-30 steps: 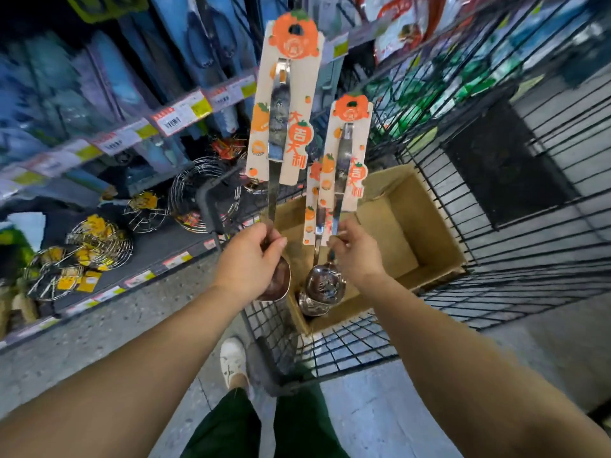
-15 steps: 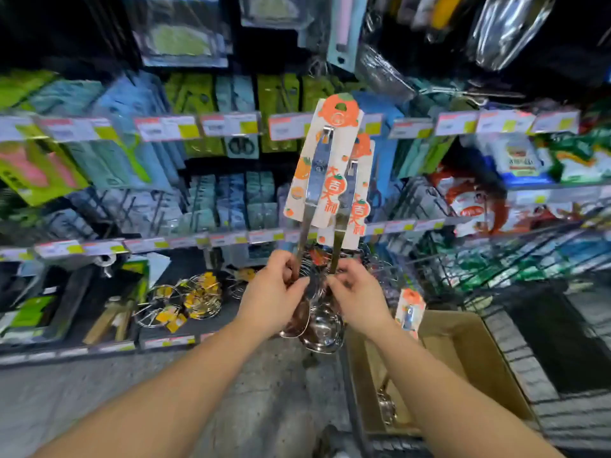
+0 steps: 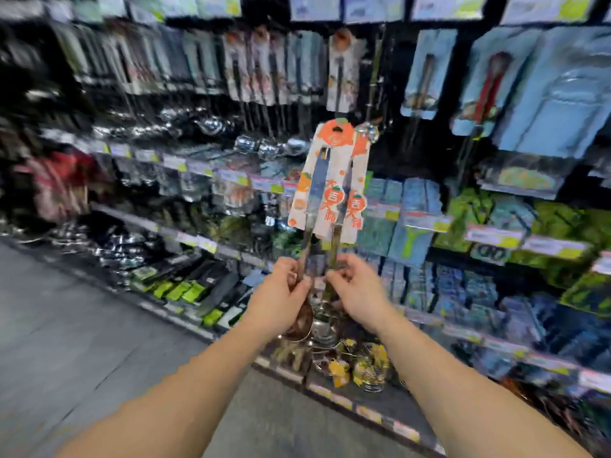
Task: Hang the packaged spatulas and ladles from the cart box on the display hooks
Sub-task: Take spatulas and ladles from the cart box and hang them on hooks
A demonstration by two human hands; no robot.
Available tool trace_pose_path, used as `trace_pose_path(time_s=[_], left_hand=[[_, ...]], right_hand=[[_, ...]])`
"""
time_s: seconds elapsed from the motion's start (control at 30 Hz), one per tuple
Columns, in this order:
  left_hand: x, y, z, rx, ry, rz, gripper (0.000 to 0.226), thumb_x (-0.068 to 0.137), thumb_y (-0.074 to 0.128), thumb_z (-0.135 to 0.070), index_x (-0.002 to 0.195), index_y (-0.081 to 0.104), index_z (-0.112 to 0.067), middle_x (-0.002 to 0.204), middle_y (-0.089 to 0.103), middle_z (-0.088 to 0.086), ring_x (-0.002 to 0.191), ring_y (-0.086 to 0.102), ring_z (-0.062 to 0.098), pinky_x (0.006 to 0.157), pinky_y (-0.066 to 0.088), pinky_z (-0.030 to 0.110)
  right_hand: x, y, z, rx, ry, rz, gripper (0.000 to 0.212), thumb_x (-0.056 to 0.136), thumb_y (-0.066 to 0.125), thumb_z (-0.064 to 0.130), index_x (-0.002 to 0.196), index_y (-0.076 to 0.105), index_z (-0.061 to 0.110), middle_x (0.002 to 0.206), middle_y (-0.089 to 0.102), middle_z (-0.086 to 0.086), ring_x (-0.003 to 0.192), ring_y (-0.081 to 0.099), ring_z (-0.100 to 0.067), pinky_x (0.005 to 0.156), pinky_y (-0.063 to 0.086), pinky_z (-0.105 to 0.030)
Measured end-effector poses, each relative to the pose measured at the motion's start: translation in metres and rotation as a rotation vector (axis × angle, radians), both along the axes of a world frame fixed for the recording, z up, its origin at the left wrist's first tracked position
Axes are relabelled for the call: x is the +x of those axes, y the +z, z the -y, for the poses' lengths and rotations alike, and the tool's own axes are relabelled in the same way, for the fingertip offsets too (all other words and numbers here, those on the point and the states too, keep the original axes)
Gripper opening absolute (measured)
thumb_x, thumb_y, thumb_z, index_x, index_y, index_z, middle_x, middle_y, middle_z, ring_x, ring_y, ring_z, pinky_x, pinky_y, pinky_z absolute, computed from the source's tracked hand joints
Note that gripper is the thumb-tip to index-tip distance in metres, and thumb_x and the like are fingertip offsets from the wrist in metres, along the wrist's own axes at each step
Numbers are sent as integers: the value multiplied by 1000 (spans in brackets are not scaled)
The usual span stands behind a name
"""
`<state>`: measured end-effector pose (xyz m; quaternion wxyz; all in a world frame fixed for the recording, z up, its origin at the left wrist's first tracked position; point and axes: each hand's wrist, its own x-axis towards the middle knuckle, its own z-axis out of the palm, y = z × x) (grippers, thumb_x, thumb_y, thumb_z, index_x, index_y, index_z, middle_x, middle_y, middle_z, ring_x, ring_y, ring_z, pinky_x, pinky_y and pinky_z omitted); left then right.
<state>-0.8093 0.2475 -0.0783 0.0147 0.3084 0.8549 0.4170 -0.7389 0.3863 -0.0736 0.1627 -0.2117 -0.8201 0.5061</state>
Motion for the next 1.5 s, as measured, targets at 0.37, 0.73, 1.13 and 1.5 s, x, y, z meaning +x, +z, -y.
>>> trace_pose_path(time_s=[0.37, 0.73, 1.13, 1.5], left_hand=[[-137, 20, 64, 111, 306, -33, 17, 93, 54, -35, 88, 41, -24, 66, 48, -3, 59, 48, 14, 56, 36, 32], [-265, 52, 34, 180, 312, -24, 13, 94, 53, -33, 95, 43, -24, 71, 52, 0, 63, 51, 18, 60, 43, 35], [-347, 49, 6, 334, 269, 30, 11, 94, 54, -31, 95, 44, -27, 71, 52, -4, 65, 50, 12, 65, 44, 35], [-434, 66, -3, 395, 109, 23, 12, 93, 55, -32, 90, 43, -33, 77, 58, -8, 72, 55, 8, 59, 37, 20]], right_hand=[[-162, 33, 59, -14, 217, -68, 14, 93, 58, 21, 95, 50, 33, 84, 60, 3, 59, 57, -14, 64, 57, -45], [-291, 68, 27, 83, 250, -76, 9, 94, 57, 28, 99, 55, 35, 97, 66, 5, 84, 64, -19, 75, 58, -47], [-353, 77, 6, 102, 163, -100, 10, 97, 54, 20, 95, 53, 30, 94, 63, -8, 69, 56, -16, 58, 52, -28], [-409, 116, 7, 176, -82, -250, 22, 94, 58, 20, 88, 54, 41, 85, 66, 4, 67, 58, -14, 74, 54, -42]])
